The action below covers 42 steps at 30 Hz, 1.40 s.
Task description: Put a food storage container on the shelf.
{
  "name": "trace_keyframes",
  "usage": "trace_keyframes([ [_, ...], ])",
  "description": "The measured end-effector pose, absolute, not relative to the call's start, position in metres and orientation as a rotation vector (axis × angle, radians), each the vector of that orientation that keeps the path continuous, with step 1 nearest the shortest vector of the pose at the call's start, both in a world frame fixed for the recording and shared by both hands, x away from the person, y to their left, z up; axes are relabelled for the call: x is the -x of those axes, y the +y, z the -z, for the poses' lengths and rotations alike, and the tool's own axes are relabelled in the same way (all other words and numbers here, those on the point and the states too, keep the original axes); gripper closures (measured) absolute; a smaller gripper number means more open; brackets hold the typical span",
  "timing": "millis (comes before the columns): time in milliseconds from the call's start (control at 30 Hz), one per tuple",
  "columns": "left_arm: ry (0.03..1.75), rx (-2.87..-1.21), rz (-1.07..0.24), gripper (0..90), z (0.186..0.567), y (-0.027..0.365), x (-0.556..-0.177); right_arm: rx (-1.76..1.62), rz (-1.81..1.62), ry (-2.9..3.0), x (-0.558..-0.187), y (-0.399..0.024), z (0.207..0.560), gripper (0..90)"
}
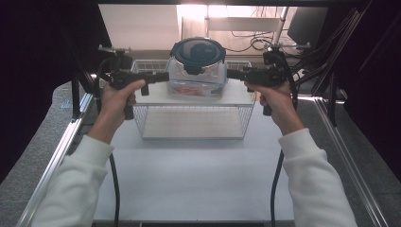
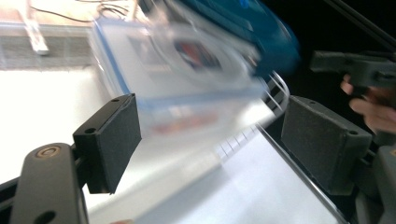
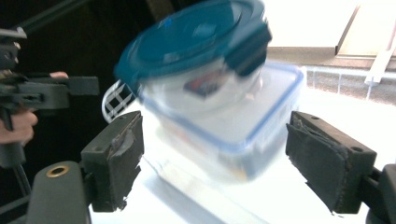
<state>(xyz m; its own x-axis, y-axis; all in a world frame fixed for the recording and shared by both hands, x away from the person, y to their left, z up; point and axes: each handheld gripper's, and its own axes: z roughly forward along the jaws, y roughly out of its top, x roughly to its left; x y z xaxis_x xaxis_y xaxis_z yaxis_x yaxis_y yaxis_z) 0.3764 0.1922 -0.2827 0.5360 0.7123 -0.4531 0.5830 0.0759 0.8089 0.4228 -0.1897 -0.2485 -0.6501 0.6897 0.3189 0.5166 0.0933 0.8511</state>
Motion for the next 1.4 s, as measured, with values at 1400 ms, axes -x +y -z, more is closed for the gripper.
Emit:
trace_keyframes([
  [1400, 1.213, -1.891, -0.265, 20.6, 0.466, 0.172, -0.257, -1.136, -1.302, 2.322, -0.301, -0.242, 0.437, 20.6],
])
